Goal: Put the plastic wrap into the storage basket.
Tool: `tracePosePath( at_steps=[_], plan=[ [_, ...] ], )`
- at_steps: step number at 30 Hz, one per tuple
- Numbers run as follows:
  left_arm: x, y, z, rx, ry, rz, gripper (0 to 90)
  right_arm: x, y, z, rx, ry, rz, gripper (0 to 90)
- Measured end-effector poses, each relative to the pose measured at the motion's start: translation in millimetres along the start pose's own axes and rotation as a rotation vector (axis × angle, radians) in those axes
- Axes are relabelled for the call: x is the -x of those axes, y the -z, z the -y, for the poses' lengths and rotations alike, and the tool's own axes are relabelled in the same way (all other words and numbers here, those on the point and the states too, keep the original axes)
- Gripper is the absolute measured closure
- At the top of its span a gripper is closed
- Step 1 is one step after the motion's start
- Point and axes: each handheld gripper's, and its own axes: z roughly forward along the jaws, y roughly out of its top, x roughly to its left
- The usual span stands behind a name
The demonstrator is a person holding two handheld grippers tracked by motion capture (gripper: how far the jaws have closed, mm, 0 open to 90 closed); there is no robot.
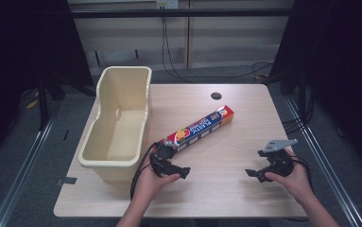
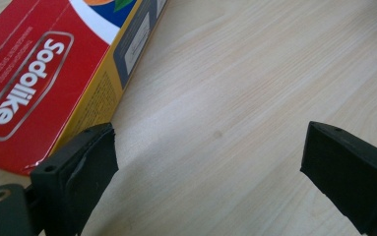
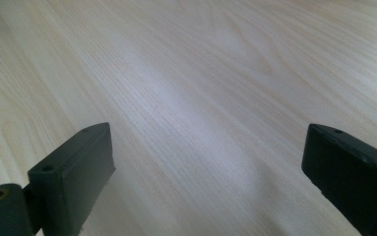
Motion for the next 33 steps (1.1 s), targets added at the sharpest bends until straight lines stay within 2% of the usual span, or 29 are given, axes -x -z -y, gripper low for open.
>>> tracePosePath(
  at_steps=[1,2,6,7,8,12,18,22,24,30,32,33],
  plan=[
    [-0.3,0.3,-1.6,-0.005,-0.012,-0.001,6.4,0.1,0.0,0.2,0.000,0.002,-0.002,5.5],
    [0.4,0.3,-3.1,-0.001,-0.003,0.000,6.4,0.4,0.3,0.4,0.001,0.003,-0.003,5.5],
    [0.8,-1.2,-11.4,-0.010,-0.022,0.012,6.4,1.3,1.2,0.9,0.007,-0.002,-0.006,5.5],
    [0.7,-1.8,-14.2,-0.017,-0.028,0.015,6.4,1.7,0.5,0.9,0.009,0.002,-0.018,5.6],
    [0.5,-2.5,-17.2,-0.019,-0.026,0.011,6.4,1.0,0.2,1.0,0.004,0.002,-0.005,5.6],
    [-0.9,-6.1,-31.0,-0.027,-0.035,0.022,6.4,0.5,-0.3,1.1,0.005,0.003,-0.012,5.7],
    [-6.4,-15.7,-55.8,-0.045,-0.038,-0.007,6.4,1.1,0.7,1.1,0.009,0.001,-0.014,5.6],
    [-12.0,-19.6,-72.0,-0.032,-0.024,-0.003,6.3,2.0,1.2,1.2,0.017,0.006,-0.028,5.7],
    [-14.4,-21.9,-79.8,-0.033,-0.032,-0.012,6.3,2.1,1.3,1.2,0.017,0.005,-0.025,5.7],
    [-20.7,-34.9,-96.0,-0.036,-0.017,-0.019,5.9,2.2,1.2,1.1,0.022,0.002,-0.031,5.6],
    [-23.0,-37.8,-100.6,-0.060,-0.031,-0.023,5.9,2.3,1.2,1.3,0.021,0.005,-0.033,5.6],
    [-23.5,-40.0,-103.1,-0.049,-0.028,-0.023,5.9,2.3,1.1,1.3,0.021,0.006,-0.034,5.6]
  ],
)
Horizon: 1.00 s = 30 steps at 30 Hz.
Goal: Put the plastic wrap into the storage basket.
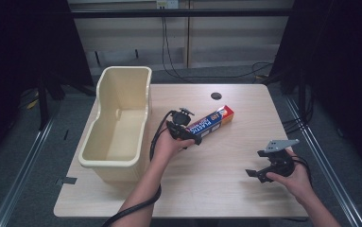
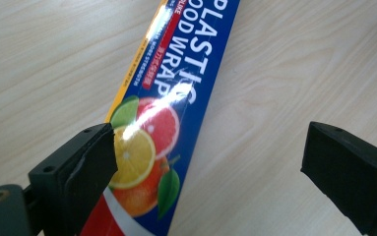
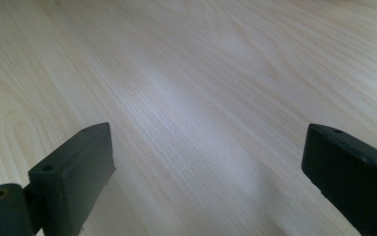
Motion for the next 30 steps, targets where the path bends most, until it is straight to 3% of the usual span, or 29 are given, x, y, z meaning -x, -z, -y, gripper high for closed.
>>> tracePosePath(
  at_steps=[5,10,20,21,23,25,30],
  plan=[
    [-6.0,-6.8,-10.8,-0.016,-0.016,0.006,5.9,0.2,-0.3,-0.2,-0.003,0.001,-0.005,5.6],
    [-11.7,-15.1,-15.1,-0.016,-0.006,0.000,5.8,0.3,-0.1,-0.2,-0.002,0.001,-0.003,5.6],
    [-14.3,-35.7,-20.9,-0.068,-0.021,0.005,7.8,1.7,0.9,-0.1,0.008,-0.002,-0.002,5.6],
    [-13.5,-37.4,-20.9,-0.066,-0.006,0.004,9.1,1.8,0.9,-0.1,0.009,-0.002,-0.003,5.6],
    [-14.7,-39.4,-21.6,-0.072,-0.021,0.010,11.4,1.7,1.4,-0.2,0.009,-0.005,-0.002,5.6],
    [-14.0,-40.8,-21.6,-0.075,-0.032,-0.015,16.7,1.8,1.5,-0.1,0.009,-0.008,-0.005,5.6],
    [-16.4,-39.9,-20.1,-0.081,-0.026,-0.015,24.1,2.2,1.7,-0.1,0.012,-0.012,-0.004,5.6]
  ],
)
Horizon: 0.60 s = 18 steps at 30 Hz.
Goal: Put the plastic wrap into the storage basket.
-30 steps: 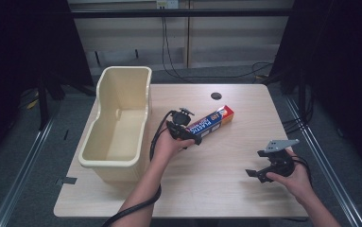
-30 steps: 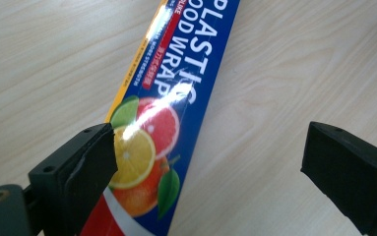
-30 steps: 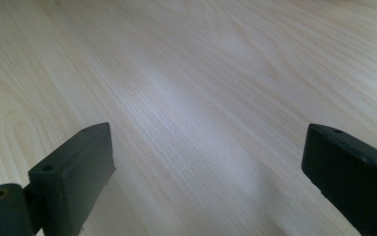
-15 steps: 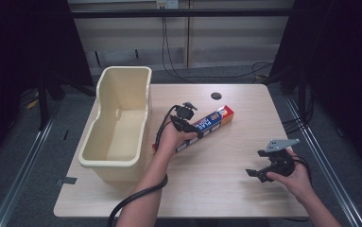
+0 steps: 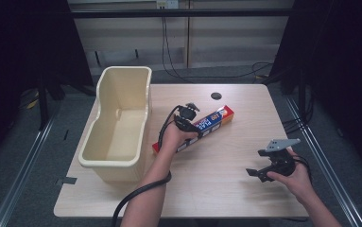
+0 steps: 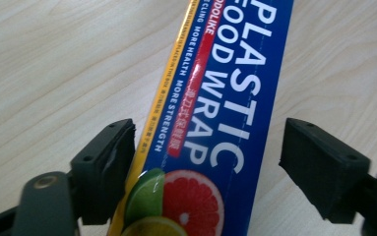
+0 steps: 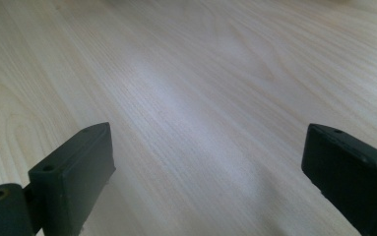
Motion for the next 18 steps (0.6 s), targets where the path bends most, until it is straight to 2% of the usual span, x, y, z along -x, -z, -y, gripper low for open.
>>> tracePosePath(
  at_steps=[3,5,6,7,11,13,14,15,18],
  plan=[
    [0.4,1.0,2.0,0.000,-0.021,-0.013,30.9,0.4,-0.3,-0.1,0.003,0.002,-0.004,5.6],
    [0.8,2.0,4.2,-0.015,-0.002,0.002,31.3,0.4,-0.1,-0.2,0.002,0.002,-0.005,5.6],
    [1.0,2.0,5.1,-0.018,-0.011,0.009,31.9,0.6,-0.1,-0.2,0.004,0.004,-0.003,5.6],
    [2.2,2.7,6.0,-0.034,0.000,0.012,32.4,0.6,0.1,-0.2,0.004,0.003,-0.002,5.6],
    [7.3,3.4,7.3,-0.083,-0.014,0.021,33.1,0.7,0.4,-0.8,0.006,0.005,0.001,5.6],
    [7.7,0.4,7.2,-0.073,0.015,0.026,31.0,0.9,-0.1,-1.0,0.006,0.005,0.004,5.6],
    [6.0,0.1,6.0,-0.092,0.006,0.031,30.5,0.8,-0.2,-1.0,0.005,0.003,0.004,5.6],
    [6.3,-1.6,5.1,-0.088,0.029,0.027,30.8,0.6,-0.3,-1.1,0.003,0.001,0.002,5.6],
    [6.1,-5.9,0.8,-0.095,0.022,0.034,30.8,0.7,-0.3,-1.3,0.007,0.004,0.004,5.6]
  ],
)
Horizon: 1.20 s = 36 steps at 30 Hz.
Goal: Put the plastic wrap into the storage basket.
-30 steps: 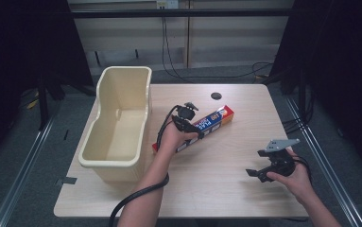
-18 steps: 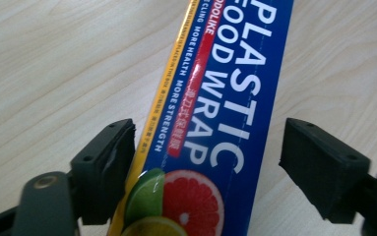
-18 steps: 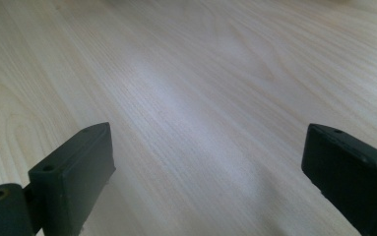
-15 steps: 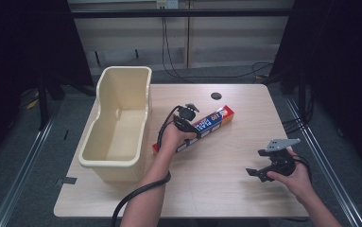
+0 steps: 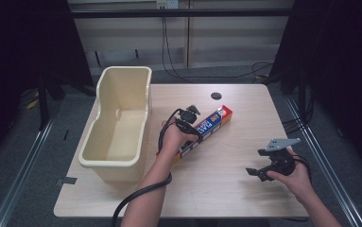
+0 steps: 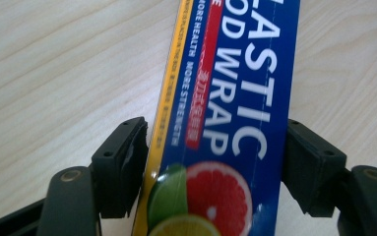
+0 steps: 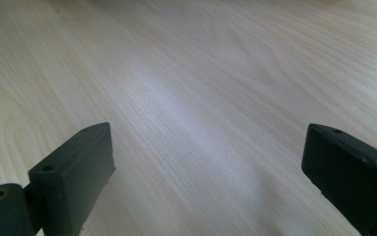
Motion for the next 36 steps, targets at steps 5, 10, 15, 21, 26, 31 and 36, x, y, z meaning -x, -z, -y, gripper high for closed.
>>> tracePosePath(
  at_steps=[5,10,15,21,26,31,36],
  plan=[
    [4.0,-10.3,-9.4,-0.029,-0.020,-0.031,31.6,0.4,-0.4,0.4,-0.005,-0.001,0.001,5.6],
    [9.7,-10.5,-16.8,-0.093,-0.005,-0.051,36.6,1.5,0.1,0.9,0.001,-0.002,-0.005,5.6],
    [16.4,-5.3,-22.3,-0.152,0.047,-0.028,39.2,1.2,-0.3,0.9,-0.002,0.004,-0.001,5.5],
    [18.9,18.9,-30.5,-0.200,0.118,0.011,39.9,1.6,0.3,1.0,0.000,0.001,-0.003,5.4],
    [18.5,41.5,-34.6,-0.240,0.143,0.001,40.1,0.9,0.4,0.8,0.002,-0.006,-0.005,5.4],
    [16.4,63.3,-36.4,-0.244,0.177,0.009,40.3,0.8,-0.1,0.7,0.005,-0.001,-0.005,5.4],
    [14.3,83.0,-38.4,-0.247,0.199,0.015,40.3,0.2,0.5,-0.1,0.007,-0.001,-0.005,5.3]
  ],
)
